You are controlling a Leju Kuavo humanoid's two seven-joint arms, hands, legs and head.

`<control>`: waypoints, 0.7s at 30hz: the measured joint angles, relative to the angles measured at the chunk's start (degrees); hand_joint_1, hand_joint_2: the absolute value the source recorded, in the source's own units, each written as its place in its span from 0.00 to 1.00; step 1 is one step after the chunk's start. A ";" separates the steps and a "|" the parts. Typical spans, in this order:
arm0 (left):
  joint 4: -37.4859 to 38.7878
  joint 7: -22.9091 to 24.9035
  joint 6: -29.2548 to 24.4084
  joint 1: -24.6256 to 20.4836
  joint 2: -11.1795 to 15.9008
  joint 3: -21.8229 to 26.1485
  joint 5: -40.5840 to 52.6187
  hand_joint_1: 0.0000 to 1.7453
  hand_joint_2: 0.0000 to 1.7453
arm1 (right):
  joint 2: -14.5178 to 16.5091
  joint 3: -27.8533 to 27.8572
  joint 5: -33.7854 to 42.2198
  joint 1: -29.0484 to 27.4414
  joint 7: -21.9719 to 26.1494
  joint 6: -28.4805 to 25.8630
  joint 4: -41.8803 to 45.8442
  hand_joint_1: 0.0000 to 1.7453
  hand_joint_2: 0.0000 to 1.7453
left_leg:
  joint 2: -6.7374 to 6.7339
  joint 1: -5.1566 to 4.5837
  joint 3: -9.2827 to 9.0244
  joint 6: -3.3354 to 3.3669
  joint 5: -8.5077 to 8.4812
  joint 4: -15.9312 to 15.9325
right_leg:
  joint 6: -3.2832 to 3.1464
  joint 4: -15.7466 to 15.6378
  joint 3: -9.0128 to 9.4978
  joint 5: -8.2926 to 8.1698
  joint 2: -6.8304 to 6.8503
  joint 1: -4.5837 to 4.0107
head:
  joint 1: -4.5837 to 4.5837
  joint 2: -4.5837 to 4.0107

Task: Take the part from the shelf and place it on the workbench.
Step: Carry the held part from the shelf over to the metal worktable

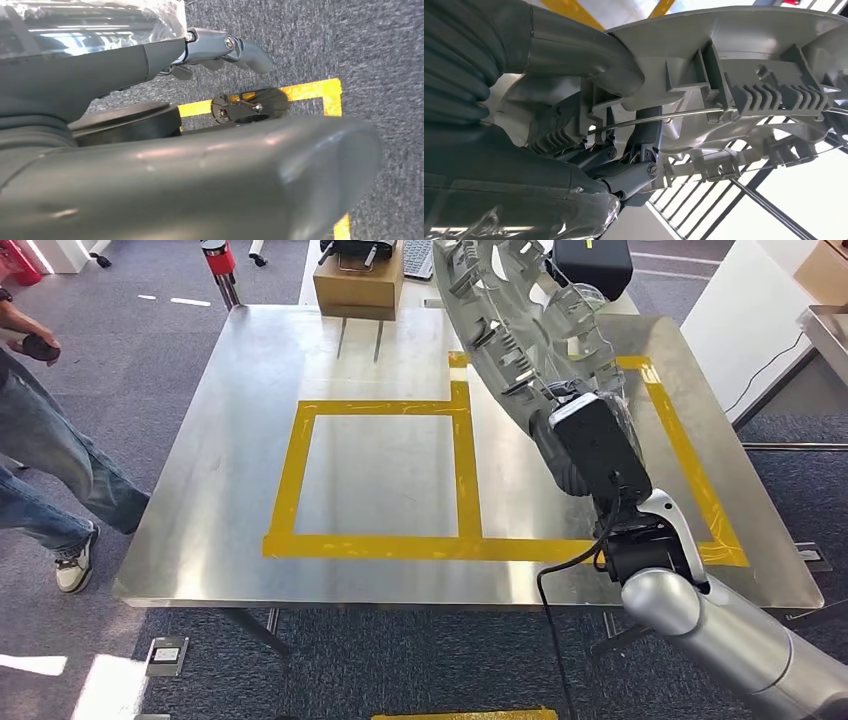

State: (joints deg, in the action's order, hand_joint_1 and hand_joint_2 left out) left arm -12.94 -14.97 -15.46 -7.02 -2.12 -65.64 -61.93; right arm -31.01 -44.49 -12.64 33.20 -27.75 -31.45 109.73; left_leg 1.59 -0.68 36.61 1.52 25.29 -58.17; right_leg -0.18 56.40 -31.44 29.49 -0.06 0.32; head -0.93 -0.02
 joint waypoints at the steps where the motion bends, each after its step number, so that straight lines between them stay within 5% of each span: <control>1: 0.00 0.07 0.02 0.01 0.00 -0.01 0.09 0.00 0.00 | 0.04 -0.29 -1.74 0.00 -0.86 0.69 -0.19 1.00 1.00 | 0.00 0.00 0.00 0.09 -0.06 0.00 | 0.09 -0.01 -0.01 -0.06 0.00 0.00 | -0.01 0.00; 9: -0.01 1.29 0.52 -0.84 -0.14 -0.50 1.88 0.00 0.00 | 2.02 -1.72 -25.24 0.68 -8.22 1.73 -2.90 1.00 1.00 | -0.02 0.03 -0.18 0.17 -0.42 0.05 | 0.28 0.10 0.02 -0.29 -0.02 -0.04 | 0.01 0.00; 21: -0.04 2.92 1.10 -2.06 -0.94 -1.77 4.07 0.00 0.00 | 2.75 -0.87 -24.15 1.43 -8.43 1.25 -10.36 1.00 1.00 | -0.02 0.05 -0.33 0.08 -0.49 0.14 | 0.22 0.17 0.11 -0.33 -0.02 -0.06 | 0.01 0.00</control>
State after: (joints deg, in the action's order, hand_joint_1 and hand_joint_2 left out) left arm -12.98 -12.05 -14.35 -9.08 -3.06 -67.41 -57.86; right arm -28.26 -45.35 -36.79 34.63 -36.17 -30.20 99.38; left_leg 1.57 -0.63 36.28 1.61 24.80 -58.03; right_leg 0.04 56.56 -31.34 29.16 -0.08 0.25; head -0.92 -0.02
